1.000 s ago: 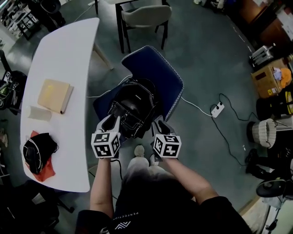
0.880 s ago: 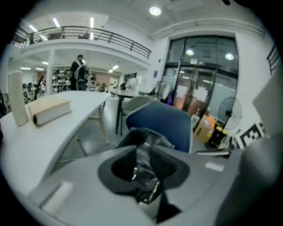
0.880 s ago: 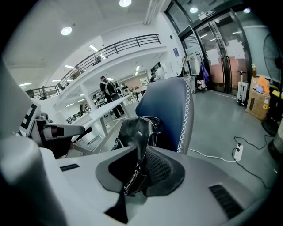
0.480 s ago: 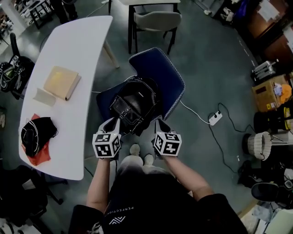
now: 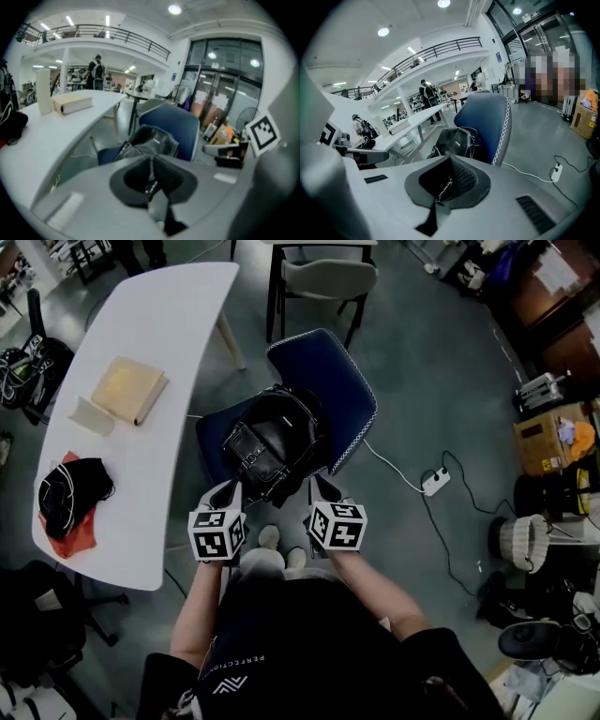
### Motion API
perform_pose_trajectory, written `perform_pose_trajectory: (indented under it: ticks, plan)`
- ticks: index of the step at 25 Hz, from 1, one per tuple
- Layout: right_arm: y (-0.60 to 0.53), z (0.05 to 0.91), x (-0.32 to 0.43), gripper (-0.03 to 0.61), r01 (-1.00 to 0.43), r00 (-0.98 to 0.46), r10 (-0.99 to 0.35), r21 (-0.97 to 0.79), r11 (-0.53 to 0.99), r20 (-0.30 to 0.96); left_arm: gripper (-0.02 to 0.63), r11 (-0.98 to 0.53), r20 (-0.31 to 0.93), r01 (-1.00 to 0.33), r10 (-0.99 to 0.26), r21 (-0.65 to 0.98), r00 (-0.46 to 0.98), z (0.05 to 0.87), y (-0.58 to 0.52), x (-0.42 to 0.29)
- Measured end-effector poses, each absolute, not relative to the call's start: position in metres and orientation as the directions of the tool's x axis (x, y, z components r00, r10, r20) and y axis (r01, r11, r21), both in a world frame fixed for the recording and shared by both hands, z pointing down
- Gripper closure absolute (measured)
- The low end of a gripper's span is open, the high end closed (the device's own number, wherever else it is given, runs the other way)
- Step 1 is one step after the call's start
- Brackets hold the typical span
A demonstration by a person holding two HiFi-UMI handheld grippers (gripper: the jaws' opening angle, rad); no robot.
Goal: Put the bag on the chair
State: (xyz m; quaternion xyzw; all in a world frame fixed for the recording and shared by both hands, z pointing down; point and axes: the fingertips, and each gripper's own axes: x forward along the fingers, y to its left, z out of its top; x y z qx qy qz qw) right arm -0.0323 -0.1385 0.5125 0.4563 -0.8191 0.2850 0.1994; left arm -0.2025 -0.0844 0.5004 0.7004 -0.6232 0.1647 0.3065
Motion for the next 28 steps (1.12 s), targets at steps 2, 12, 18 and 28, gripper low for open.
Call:
perform_pose_trajectory:
  ticks: [2, 12, 18, 28]
  plan:
    - [-0.135, 0.511, -0.035, 0.58, -0.858, -0.51, -0.629, -0.294, 0.422, 0.586, 0.586, -0.029, 0.614, -0.974, -0.772, 0.225, 0.165, 0.499, -0.081, -0.203]
    - [-0.127, 0.502, -0.044, 0.58, -0.848, -0.527, -0.627, -0.304, 0.434, 0.574, 0.588, -0.011, 0.608, -0.973, -0.78, 0.228, 0.152, 0.497, -0.071, -0.202]
    - [-0.125, 0.5, -0.043, 0.58, -0.845, -0.534, -0.627, -0.338, 0.414, 0.567, 0.588, -0.006, 0.603, -0.975, -0.785, 0.221, 0.141, 0.493, -0.067, -0.201]
    - [-0.12, 0.503, -0.036, 0.58, -0.841, -0.539, -0.621, -0.326, 0.432, 0.568, 0.588, 0.016, 0.592, -0.979, -0.799, 0.204, 0.11, 0.485, -0.06, -0.202]
